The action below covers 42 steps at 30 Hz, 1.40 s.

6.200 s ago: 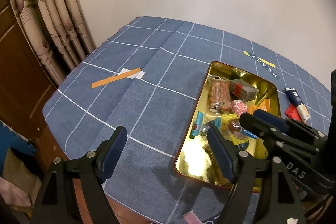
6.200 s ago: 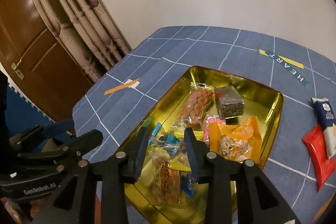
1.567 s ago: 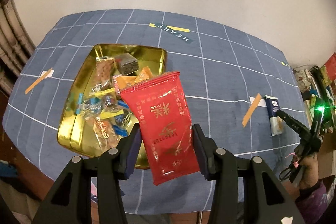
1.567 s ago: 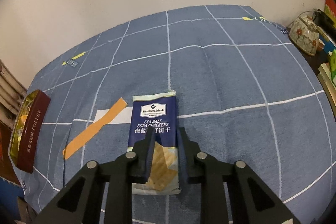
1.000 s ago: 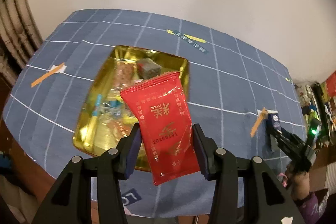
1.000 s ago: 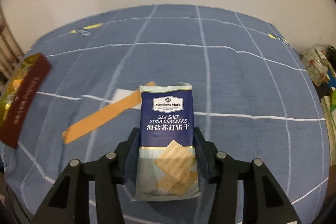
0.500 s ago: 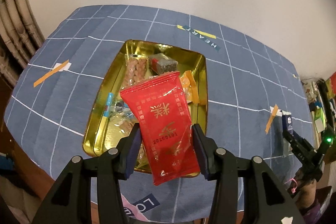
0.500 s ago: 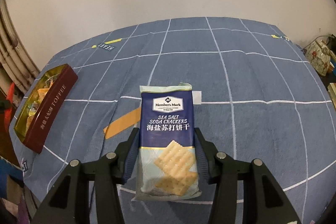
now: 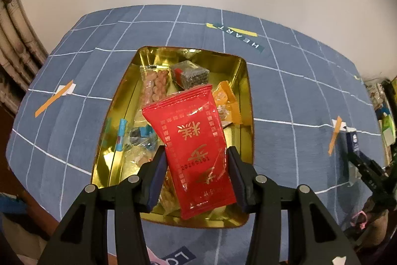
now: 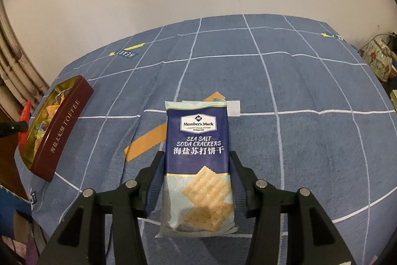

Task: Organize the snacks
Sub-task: 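Carry the red packet into the tin and open the left gripper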

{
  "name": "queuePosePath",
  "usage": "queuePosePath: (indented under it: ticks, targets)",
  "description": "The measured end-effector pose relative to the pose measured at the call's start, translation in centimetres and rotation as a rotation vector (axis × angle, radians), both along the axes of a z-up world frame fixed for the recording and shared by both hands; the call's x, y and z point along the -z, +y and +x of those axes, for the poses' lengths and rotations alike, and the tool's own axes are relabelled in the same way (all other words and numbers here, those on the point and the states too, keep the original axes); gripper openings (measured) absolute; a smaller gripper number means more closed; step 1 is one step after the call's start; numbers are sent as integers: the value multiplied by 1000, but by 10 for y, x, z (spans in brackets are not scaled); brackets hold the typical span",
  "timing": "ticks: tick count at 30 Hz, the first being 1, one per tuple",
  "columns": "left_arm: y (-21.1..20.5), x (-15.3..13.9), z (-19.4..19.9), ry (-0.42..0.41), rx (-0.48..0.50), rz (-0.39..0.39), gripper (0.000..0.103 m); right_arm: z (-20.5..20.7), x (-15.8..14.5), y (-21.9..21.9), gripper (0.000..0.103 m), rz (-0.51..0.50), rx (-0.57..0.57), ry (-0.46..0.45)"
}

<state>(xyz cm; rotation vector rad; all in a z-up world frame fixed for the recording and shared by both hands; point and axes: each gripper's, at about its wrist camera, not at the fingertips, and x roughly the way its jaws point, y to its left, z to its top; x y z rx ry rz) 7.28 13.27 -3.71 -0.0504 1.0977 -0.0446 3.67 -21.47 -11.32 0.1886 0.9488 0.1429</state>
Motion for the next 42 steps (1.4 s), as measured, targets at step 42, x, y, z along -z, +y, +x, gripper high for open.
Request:
queuePosePath:
  ticks: [42]
  targets:
    - [-26,8,0,-46,47,196,68,4,8,-1,50,15,4,33]
